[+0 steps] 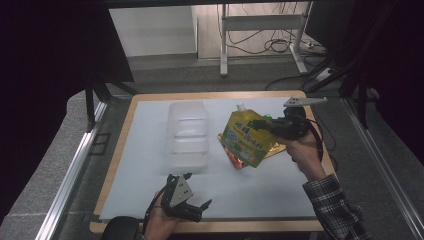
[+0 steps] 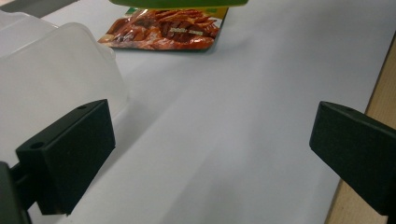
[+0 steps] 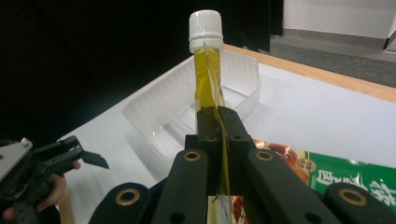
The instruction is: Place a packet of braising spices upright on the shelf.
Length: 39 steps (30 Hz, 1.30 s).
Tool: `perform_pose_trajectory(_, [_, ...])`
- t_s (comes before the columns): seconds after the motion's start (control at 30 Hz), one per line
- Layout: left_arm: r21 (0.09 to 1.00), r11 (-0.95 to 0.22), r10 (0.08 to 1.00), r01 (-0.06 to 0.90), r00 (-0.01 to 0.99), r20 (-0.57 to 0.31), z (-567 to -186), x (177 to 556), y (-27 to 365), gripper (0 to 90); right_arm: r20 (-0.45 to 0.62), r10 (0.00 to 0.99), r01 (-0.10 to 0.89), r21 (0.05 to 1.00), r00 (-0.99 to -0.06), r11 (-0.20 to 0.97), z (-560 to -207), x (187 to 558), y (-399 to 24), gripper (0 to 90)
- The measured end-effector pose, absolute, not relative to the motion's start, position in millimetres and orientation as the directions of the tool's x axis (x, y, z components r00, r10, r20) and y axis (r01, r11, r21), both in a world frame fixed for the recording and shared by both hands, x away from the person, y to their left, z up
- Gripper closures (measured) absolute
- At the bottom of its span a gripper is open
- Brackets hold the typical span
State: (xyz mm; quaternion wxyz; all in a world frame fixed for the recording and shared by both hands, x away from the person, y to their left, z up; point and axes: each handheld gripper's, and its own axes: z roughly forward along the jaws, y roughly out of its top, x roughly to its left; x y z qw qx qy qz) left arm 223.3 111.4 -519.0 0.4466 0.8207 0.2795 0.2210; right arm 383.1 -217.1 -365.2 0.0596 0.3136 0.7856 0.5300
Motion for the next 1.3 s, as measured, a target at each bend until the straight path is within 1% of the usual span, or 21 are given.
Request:
perform_pose_trajectory(0.1, [0.849,-0.46,0.65,0.26,0.75,0.123,-518.7,222.2,112.8,0.0,0.238,0.552,0.426,0.871,-0.799,0.242,-363.0,388.3,-212.2,88.0])
perform_pose_trajectory(0.37, [0.85,-0.456,0.651,0.264,0.75,0.116,-520.3,218.3,112.4,0.1,0.242,0.538,0.418,0.878,-0.807,0.232,-360.0,403.6,-200.5,88.0])
perform_pose_trajectory(0.57, [0.841,-0.471,0.649,0.265,0.75,0.128,-520.2,216.9,115.0,0.0,0.222,0.543,0.402,0.884,-0.81,0.239,-353.1,414.6,-191.2,88.2])
perform_pose_trajectory(1.3, [0.842,-0.457,0.661,0.285,0.742,0.108,-522.3,218.0,117.1,0.0,0.208,0.534,0.39,0.885,-0.819,0.254,-350.1,454.5,-160.8,88.1])
